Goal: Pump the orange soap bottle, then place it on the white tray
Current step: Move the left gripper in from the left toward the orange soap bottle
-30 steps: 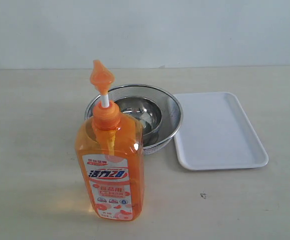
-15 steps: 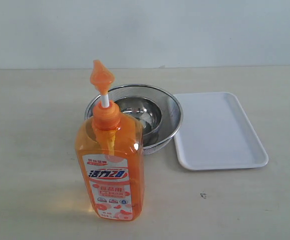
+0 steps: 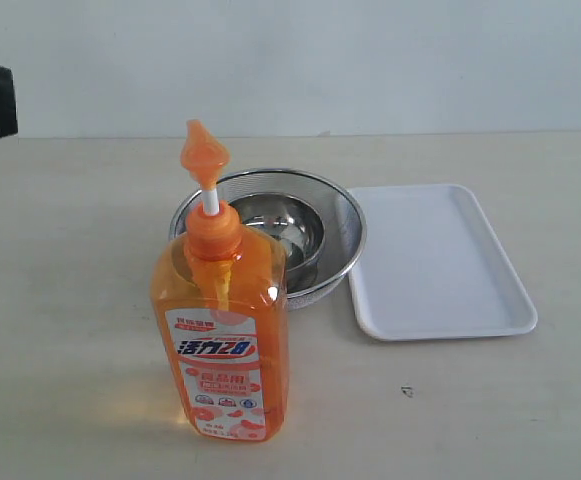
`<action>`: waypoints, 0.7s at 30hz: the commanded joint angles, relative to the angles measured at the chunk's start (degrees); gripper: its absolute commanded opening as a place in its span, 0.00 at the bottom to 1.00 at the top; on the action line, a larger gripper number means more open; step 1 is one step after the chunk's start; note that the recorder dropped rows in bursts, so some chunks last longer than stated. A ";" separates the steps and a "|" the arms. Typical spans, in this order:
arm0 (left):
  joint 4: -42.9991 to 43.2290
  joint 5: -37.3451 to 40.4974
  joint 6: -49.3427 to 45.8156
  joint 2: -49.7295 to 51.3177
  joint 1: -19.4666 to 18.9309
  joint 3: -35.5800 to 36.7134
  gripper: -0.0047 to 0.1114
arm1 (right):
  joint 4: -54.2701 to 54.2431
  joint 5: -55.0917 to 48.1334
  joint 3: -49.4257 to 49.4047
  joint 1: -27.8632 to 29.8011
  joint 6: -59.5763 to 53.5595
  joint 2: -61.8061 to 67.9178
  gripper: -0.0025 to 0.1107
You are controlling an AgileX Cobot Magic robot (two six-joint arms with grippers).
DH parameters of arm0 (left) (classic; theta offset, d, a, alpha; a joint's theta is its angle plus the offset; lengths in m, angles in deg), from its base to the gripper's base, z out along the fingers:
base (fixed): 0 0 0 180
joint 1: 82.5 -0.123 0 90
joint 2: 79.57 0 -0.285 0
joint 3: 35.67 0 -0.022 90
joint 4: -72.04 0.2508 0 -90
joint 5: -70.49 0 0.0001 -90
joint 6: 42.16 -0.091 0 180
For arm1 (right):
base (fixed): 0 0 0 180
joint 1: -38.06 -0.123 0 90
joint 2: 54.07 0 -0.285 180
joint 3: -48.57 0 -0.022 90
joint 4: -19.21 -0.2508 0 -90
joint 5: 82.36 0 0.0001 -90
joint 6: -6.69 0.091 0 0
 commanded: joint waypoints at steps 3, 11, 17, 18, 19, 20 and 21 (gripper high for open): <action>-12.64 3.78 -9.31 7.19 -13.61 3.97 0.08 | 0.12 0.55 0.00 0.20 -0.54 -0.26 0.03; -14.20 3.78 -20.96 12.50 -7.57 10.29 0.08 | 0.12 0.55 0.00 0.20 -0.54 -0.26 0.03; -14.83 3.78 -31.32 12.50 -1.30 14.16 0.08 | 0.12 0.55 0.00 0.20 -0.54 -0.26 0.03; -15.51 3.78 -33.51 12.50 -0.35 14.94 0.08 | 0.12 0.55 0.00 0.20 -0.54 -0.26 0.03; -16.60 3.78 -35.20 12.50 0.17 15.53 0.08 | 0.12 0.55 0.00 0.20 -0.54 -0.26 0.03; -17.85 3.78 -36.29 12.50 0.48 16.22 0.08 | 0.12 0.55 0.00 0.20 -0.54 -0.26 0.03; -19.06 3.78 -36.29 12.50 0.48 16.73 0.08 | 0.12 0.55 0.00 0.20 -0.54 -0.26 0.03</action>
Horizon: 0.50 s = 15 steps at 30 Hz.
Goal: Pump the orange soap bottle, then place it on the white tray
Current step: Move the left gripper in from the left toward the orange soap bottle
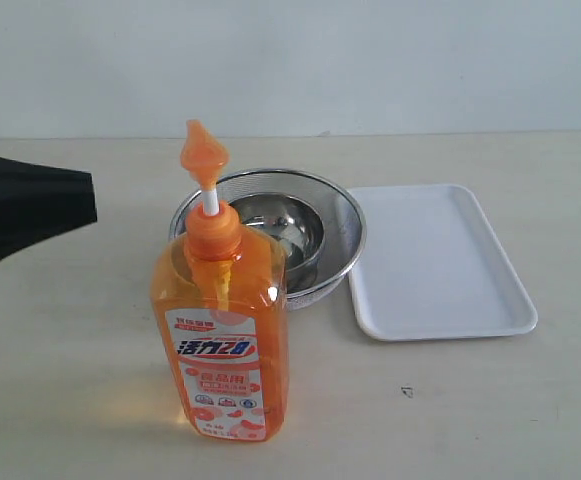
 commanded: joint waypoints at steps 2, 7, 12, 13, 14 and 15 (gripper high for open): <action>-5.87 0.47 -4.55 0.12 1.48 2.36 0.08 | 0.12 0.44 0.00 0.20 -0.54 -0.26 0.03; -7.18 0.47 -4.45 1.45 1.48 3.14 0.16 | 0.12 0.44 0.00 0.20 -0.54 -0.26 0.03; -6.80 0.47 -4.45 6.74 1.48 3.14 0.51 | 0.12 0.44 0.00 0.20 -0.54 -0.26 0.03; -6.69 0.47 -4.45 8.15 1.50 3.14 0.57 | 0.12 0.44 0.00 0.20 -0.54 -0.26 0.03; -6.18 0.47 -4.45 9.61 1.61 3.14 0.62 | 0.12 0.44 0.00 0.20 -0.54 -0.26 0.03; -5.27 0.47 -4.45 11.08 1.61 3.14 0.65 | 0.12 0.44 0.00 0.20 -0.54 -0.26 0.03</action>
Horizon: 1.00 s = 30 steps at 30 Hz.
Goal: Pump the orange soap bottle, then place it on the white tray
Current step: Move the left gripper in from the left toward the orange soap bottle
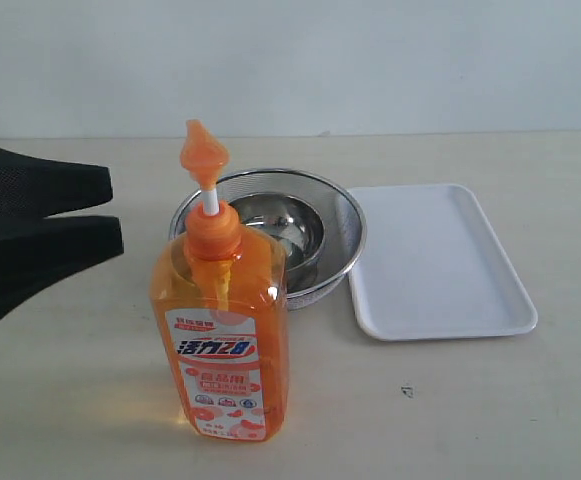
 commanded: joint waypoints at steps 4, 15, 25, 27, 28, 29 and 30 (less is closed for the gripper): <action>3.89 0.38 -0.24 10.04 0.55 0.33 0.68 | 0.12 0.44 0.00 0.20 -0.54 -0.26 0.03; 3.51 0.38 -0.24 16.03 0.55 -0.55 0.82 | 0.12 0.44 0.00 0.20 -0.54 -0.26 0.03; 3.61 0.16 -0.24 16.03 0.69 -3.90 0.82 | 0.12 0.61 0.00 0.20 -0.54 -0.26 0.03; 3.61 0.38 -0.24 16.03 2.02 -4.67 0.82 | 0.12 0.61 0.00 0.20 -0.54 -0.26 0.03; 3.61 0.38 -0.24 16.03 2.91 -5.14 0.82 | 0.12 0.61 0.00 0.20 -0.54 -0.26 0.03; 3.61 0.38 -0.24 16.03 4.03 -5.46 0.82 | 0.12 0.61 0.00 0.20 -0.54 -0.26 0.03; 3.50 -0.37 -0.24 16.03 5.12 -6.13 0.82 | 0.12 0.61 0.00 0.20 -0.54 -0.26 0.03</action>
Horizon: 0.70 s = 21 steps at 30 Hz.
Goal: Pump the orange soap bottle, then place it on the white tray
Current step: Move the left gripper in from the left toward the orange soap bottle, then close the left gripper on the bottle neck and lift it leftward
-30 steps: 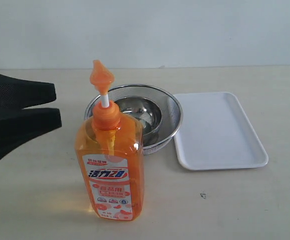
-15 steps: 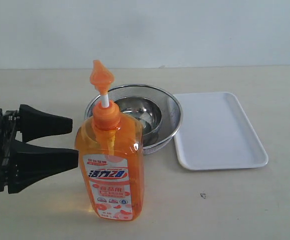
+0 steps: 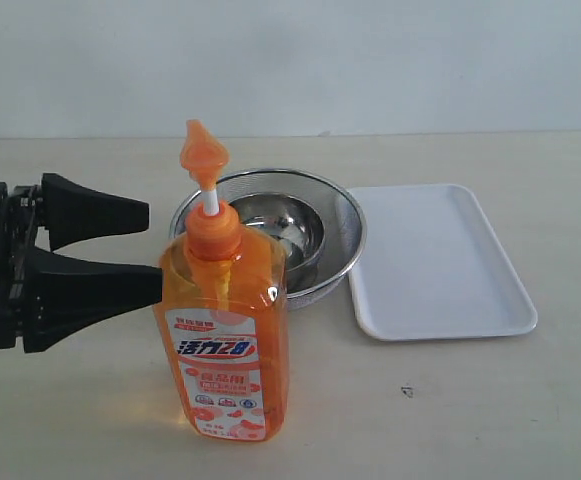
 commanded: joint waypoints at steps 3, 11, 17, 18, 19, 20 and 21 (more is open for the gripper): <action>-1.10 -2.99 -0.24 0.08 6.56 -2.85 0.82 | 0.12 0.61 0.00 0.20 -0.54 -0.26 0.03; -2.93 -6.37 -0.24 0.08 11.21 -5.48 0.82 | 0.12 0.61 0.00 0.20 -0.54 -0.26 0.03; -4.27 -8.54 -0.24 2.78 14.58 -6.59 0.82 | 0.12 0.71 0.00 0.20 -0.54 -0.26 0.03; -4.53 -8.40 -0.24 3.84 15.01 -6.92 0.82 | 0.12 0.71 0.00 0.20 -0.54 -0.26 0.03; -4.51 -8.42 -0.24 4.89 15.40 -7.52 0.82 | 0.12 0.71 0.00 0.20 -0.54 -0.26 0.03; -4.51 -8.42 -0.24 5.90 15.68 -8.10 0.82 | 0.12 0.71 0.00 0.20 -0.54 -0.26 0.03; -4.51 -8.56 -0.24 6.86 15.81 -8.64 0.82 | 0.12 0.71 0.00 0.20 -0.54 -0.26 0.03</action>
